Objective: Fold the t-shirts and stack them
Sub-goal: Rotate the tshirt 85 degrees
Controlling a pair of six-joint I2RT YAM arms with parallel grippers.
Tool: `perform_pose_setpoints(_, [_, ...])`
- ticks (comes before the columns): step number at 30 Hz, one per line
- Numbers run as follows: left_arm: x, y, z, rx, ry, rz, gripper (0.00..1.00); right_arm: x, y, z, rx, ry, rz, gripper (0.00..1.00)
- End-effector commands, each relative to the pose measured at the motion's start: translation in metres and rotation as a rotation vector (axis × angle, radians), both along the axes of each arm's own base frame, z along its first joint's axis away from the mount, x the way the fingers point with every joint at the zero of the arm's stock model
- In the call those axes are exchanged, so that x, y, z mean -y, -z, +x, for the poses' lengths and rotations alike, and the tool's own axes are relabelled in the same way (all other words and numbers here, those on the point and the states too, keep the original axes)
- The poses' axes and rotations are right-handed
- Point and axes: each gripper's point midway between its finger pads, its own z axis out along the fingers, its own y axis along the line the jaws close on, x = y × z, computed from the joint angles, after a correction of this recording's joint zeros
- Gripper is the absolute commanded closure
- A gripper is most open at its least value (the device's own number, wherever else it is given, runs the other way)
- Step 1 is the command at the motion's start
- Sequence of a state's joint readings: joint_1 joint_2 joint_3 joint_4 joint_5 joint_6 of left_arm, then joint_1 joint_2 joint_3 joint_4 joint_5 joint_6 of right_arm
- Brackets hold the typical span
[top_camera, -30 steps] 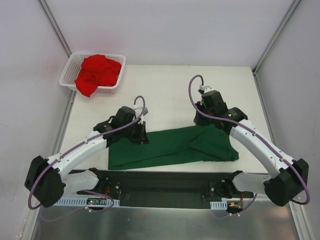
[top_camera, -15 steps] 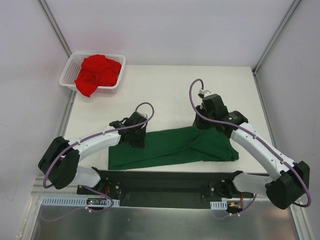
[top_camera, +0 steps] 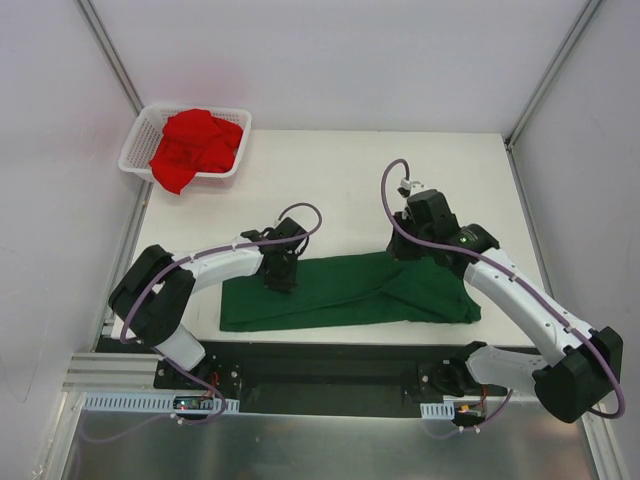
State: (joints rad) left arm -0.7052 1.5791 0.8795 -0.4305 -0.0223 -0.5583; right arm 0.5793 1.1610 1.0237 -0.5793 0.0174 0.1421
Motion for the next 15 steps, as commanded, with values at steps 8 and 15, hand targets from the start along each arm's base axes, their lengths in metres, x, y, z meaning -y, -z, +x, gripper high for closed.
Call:
perform_pose_setpoints(8, [-0.026, 0.005, 0.006, 0.007, -0.070, 0.039, 1.00, 0.039, 0.029, -0.001, -0.058, 0.175, -0.138, 0.99])
perform_pose_setpoints(15, [-0.067, -0.007, 0.015, 0.037, -0.182, -0.009, 1.00, 0.048, 0.055, -0.001, -0.124, 0.210, -0.217, 0.99])
